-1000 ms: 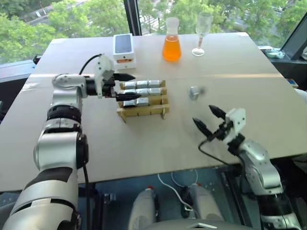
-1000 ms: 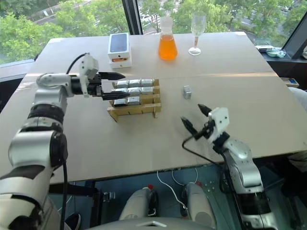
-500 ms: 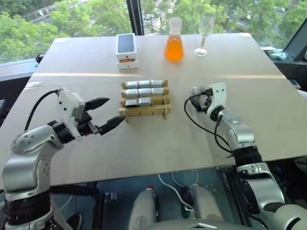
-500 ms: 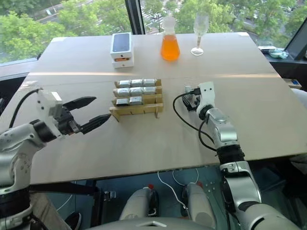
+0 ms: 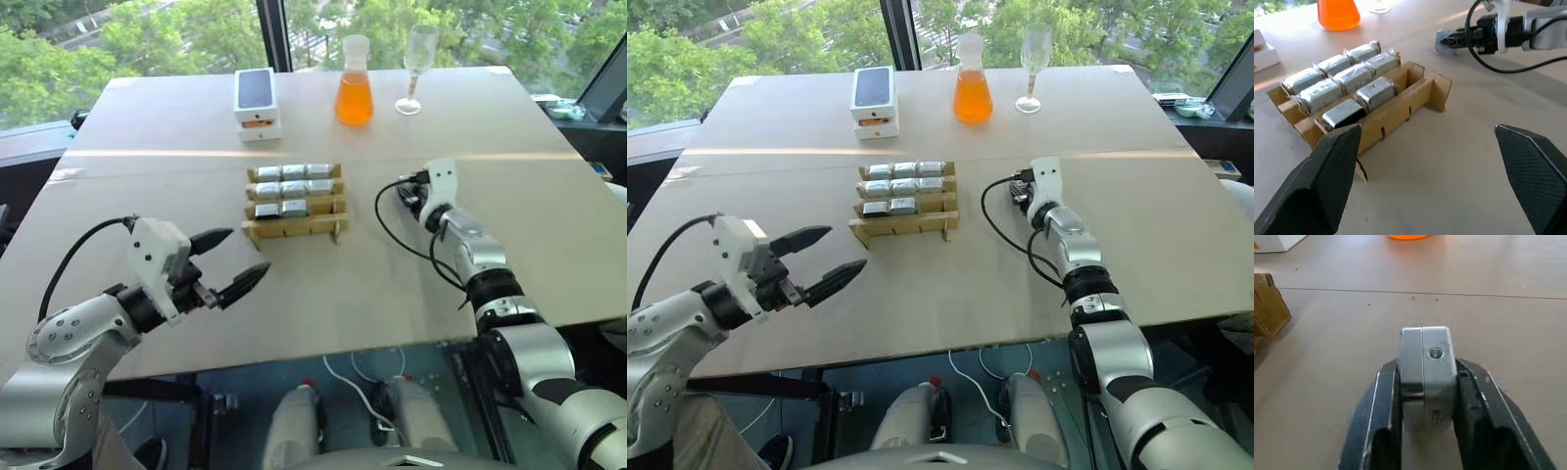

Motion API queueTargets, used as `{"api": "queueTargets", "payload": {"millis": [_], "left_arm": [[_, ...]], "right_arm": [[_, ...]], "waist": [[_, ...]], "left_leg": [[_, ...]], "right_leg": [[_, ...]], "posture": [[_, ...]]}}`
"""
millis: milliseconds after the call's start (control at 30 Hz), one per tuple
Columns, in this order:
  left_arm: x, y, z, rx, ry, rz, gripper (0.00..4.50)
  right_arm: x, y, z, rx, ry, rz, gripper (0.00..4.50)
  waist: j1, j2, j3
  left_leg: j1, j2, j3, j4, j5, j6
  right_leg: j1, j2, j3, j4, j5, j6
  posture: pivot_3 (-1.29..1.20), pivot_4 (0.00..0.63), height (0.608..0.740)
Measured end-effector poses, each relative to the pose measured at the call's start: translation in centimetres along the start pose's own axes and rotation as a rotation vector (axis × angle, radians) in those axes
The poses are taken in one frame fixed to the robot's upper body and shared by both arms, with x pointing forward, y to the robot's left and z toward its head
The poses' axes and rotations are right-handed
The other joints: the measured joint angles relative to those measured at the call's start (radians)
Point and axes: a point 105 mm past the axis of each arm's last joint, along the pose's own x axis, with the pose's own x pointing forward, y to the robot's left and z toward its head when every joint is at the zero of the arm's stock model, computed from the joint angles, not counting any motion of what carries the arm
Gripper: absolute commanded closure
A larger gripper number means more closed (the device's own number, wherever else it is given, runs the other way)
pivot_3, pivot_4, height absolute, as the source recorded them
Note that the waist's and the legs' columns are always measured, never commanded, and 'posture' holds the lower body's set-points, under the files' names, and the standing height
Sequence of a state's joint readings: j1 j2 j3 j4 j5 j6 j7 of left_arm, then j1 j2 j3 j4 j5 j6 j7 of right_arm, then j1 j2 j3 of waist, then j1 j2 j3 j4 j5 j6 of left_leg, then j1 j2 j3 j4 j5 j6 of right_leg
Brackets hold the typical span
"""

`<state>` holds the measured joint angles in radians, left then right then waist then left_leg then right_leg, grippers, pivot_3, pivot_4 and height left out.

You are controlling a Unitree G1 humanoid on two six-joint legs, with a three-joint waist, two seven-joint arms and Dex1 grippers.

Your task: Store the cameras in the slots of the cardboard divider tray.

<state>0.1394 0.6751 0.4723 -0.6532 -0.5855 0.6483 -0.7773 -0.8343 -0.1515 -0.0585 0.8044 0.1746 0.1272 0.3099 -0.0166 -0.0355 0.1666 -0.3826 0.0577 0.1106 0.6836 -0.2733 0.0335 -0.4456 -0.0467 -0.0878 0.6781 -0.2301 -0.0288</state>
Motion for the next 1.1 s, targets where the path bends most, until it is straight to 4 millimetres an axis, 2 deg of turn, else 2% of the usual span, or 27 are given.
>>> {"api": "queueTargets", "payload": {"millis": [167,300,367,433,567,667,833,1000,1100], "left_arm": [[0.0,0.2,0.1,0.021,0.008,-0.004,0.00],[0.0,0.0,0.2,0.009,-0.003,-0.012,0.00],[0.0,-0.1,0.1,-0.003,-0.005,-0.020,0.00],[-0.1,-0.2,-0.2,-0.013,0.006,-0.022,0.00],[-0.3,-0.1,-0.5,-0.022,0.017,-0.012,0.00],[-0.4,-0.2,-0.7,-0.033,0.023,-0.005,0.00],[-1.0,-0.3,-0.8,-0.043,0.026,0.035,0.00],[-1.5,-0.5,-1.1,-0.061,0.030,0.069,0.00],[-1.7,-0.5,-0.8,-0.051,0.024,0.086,0.00]], "right_arm": [[-0.1,0.7,0.2,-0.022,-0.012,0.070,3.66],[-0.9,5.4,2.7,-0.130,-0.112,0.400,3.66],[-1.8,8.2,3.7,-0.252,-0.171,0.599,3.66],[-2.5,10.2,4.0,-0.345,-0.194,0.750,3.66],[-2.8,12.8,5.2,-0.492,-0.218,0.967,3.66],[-2.9,13.9,6.0,-0.602,-0.247,1.058,3.66],[-2.3,15.6,5.0,-0.673,-0.192,1.128,3.66],[-1.6,15.5,3.5,-0.753,-0.095,1.103,3.66],[-1.1,15.3,3.4,-0.769,-0.074,1.057,3.66]], "waist": [[-0.001,0.001,0.001],[-0.008,0.003,0.002],[-0.009,0.003,0.002],[-0.012,0.003,0.002],[-0.018,0.004,0.002],[-0.018,0.004,0.002],[-0.023,0.004,0.003],[-0.022,0.005,0.003],[-0.023,0.005,0.003]], "left_leg": [[0.000,0.000,0.000,0.000,0.000,0.000],[0.000,0.000,0.000,-0.002,0.000,0.000],[0.000,0.000,0.000,-0.003,0.000,0.000],[0.000,0.000,0.000,-0.003,0.000,0.000],[0.000,0.000,0.000,-0.003,0.000,0.000],[0.000,0.000,0.000,-0.003,0.000,0.000],[-0.001,0.000,0.000,-0.004,0.000,0.000],[-0.001,0.000,-0.001,-0.005,0.000,0.000],[-0.001,0.000,-0.001,-0.005,0.000,0.000]], "right_leg": [[0.000,0.000,0.000,0.000,0.000,0.000],[-0.001,0.001,0.001,0.000,0.000,0.000],[-0.001,0.001,0.000,-0.001,0.000,0.000],[-0.001,0.001,0.000,-0.001,0.000,0.000],[-0.001,0.000,0.000,-0.001,0.000,0.000],[-0.001,0.000,-0.001,-0.001,0.000,0.000],[-0.002,-0.001,-0.001,-0.002,0.000,-0.001],[-0.002,-0.003,-0.001,-0.002,0.000,-0.002],[-0.002,-0.004,-0.002,-0.002,-0.001,-0.002]], "posture": [[0.00,0.150,0.740],[0.00,0.150,0.740],[0.00,0.150,0.740],[0.00,0.150,0.740],[0.00,0.150,0.740],[0.00,0.150,0.740],[0.00,0.150,0.740],[0.00,0.150,0.740],[0.00,0.150,0.740]]}}
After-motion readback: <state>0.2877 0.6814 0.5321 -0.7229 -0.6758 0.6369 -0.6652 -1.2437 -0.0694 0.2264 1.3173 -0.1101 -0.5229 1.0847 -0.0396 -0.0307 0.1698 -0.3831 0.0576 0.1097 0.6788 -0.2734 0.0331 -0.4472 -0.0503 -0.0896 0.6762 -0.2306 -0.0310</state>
